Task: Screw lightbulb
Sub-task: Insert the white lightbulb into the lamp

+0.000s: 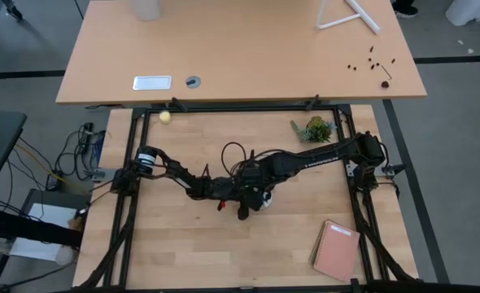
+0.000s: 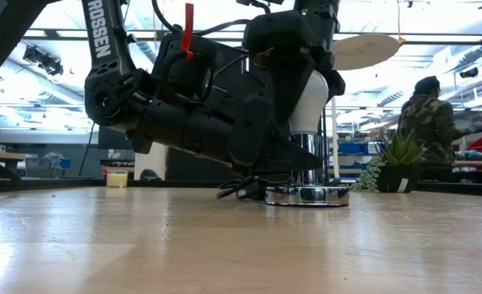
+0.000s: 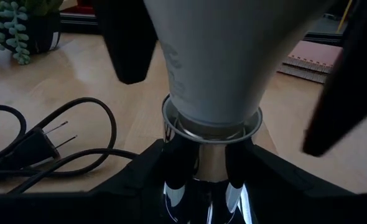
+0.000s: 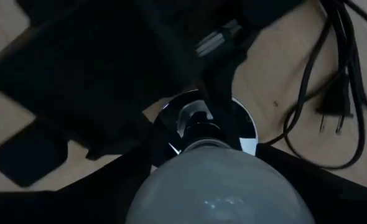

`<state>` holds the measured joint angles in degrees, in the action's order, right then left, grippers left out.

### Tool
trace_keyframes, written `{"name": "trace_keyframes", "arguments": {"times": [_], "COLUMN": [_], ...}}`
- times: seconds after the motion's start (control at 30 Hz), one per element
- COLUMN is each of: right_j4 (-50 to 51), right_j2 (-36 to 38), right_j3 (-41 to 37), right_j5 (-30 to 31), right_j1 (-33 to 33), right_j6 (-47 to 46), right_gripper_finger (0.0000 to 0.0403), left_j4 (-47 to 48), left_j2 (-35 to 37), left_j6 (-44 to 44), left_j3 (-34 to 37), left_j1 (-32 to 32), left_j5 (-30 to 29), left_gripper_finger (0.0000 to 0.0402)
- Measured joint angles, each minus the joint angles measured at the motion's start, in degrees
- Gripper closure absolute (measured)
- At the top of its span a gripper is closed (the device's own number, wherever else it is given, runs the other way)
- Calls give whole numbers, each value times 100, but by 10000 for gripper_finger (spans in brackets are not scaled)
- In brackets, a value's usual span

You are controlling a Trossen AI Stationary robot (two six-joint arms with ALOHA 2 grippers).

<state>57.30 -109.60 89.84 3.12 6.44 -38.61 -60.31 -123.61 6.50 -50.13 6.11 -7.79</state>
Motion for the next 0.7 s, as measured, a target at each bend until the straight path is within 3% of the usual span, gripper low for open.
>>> {"name": "trace_keyframes", "arguments": {"times": [0.37, 0.7], "right_j4": [200, 803], "right_j2": [4, 17], "right_j3": [293, 667], "right_j5": [-120, 72], "right_j1": [10, 101], "right_j6": [1260, 2700], "right_gripper_finger": [9, 11], "left_j4": [22, 57], "left_j2": [2, 3], "left_j6": [-11, -24], "left_j3": [0, -2], "left_j1": [0, 0], "left_j5": [9, 18], "left_gripper_finger": [211, 211]}}
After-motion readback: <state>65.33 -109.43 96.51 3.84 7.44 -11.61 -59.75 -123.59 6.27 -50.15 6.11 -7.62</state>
